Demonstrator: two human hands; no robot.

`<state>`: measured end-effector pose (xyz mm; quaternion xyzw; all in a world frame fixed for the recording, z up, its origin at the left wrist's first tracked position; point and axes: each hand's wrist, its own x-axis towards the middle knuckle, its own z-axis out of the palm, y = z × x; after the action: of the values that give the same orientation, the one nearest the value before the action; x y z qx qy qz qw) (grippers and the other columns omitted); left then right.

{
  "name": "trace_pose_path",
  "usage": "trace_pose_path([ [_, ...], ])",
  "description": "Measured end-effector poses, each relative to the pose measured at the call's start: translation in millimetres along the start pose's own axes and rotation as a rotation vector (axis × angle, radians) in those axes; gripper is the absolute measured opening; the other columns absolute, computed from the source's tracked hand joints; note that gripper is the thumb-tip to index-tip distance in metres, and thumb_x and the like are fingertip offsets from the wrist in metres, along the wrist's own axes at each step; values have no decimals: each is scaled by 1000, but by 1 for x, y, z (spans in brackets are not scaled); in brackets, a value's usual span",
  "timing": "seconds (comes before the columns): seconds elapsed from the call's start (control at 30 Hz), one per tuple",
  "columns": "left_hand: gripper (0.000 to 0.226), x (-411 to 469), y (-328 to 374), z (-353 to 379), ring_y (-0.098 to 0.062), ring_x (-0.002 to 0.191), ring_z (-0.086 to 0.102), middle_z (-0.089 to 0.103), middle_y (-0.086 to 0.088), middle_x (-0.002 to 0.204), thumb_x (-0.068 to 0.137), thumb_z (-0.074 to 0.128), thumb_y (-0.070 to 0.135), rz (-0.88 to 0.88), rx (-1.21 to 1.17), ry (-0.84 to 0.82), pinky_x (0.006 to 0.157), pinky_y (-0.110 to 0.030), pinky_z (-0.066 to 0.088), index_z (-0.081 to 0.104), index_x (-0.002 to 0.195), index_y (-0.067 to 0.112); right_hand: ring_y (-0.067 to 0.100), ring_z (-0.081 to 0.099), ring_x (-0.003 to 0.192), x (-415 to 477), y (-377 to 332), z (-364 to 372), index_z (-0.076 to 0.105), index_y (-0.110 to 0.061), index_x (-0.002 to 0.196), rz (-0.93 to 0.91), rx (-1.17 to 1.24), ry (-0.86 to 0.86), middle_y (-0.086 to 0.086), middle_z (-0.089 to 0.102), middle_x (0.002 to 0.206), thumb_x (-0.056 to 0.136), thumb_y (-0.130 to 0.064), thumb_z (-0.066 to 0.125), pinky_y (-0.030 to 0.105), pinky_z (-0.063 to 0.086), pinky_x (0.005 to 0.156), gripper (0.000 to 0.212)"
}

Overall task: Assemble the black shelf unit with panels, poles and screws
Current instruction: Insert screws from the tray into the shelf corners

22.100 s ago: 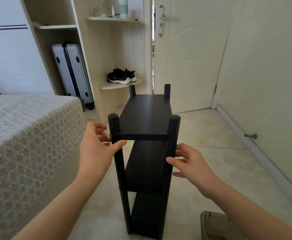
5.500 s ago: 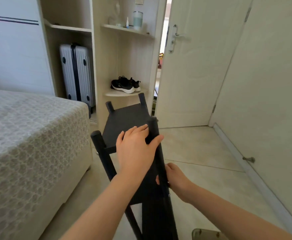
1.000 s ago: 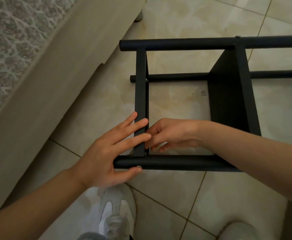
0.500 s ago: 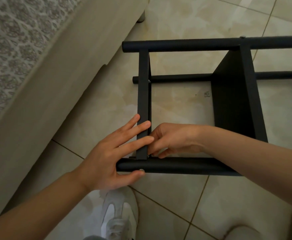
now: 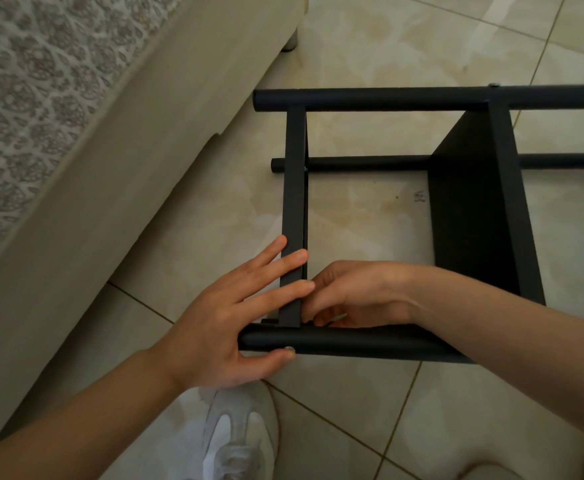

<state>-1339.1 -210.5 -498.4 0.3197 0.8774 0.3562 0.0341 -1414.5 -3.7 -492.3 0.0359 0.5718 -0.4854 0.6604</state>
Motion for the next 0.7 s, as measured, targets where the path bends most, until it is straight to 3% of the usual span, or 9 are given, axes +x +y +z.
trace_pose_path([
  [0.17,66,1,1,-1,-35,151,24,38,-13,158,86,73,34,-1,-9,2,119,-46,32,49,142,9,31,62,114,4,-1,1,67,-2,116,39,-27,4,21,65,123,86,-13,67,41,47,105,32],
  [0.37,65,1,0,0,-35,151,24,38,-14,157,87,72,34,0,-14,10,119,-43,31,50,141,8,21,59,99,1,-1,-3,73,-12,96,34,-16,-19,9,67,102,84,-14,69,35,46,100,13],
  [0.57,65,0,-1,1,-36,151,24,38,-14,157,87,73,33,2,-31,13,119,-44,32,50,142,7,22,59,103,4,-3,2,67,-5,117,28,-81,11,18,66,119,87,-15,66,38,45,104,31],
  [0.7,64,0,-1,1,-36,151,24,38,-15,157,87,73,33,-1,-29,8,119,-46,32,52,140,5,22,57,97,0,-3,-2,68,1,109,11,-34,-15,13,65,102,88,-8,64,32,46,92,24],
])
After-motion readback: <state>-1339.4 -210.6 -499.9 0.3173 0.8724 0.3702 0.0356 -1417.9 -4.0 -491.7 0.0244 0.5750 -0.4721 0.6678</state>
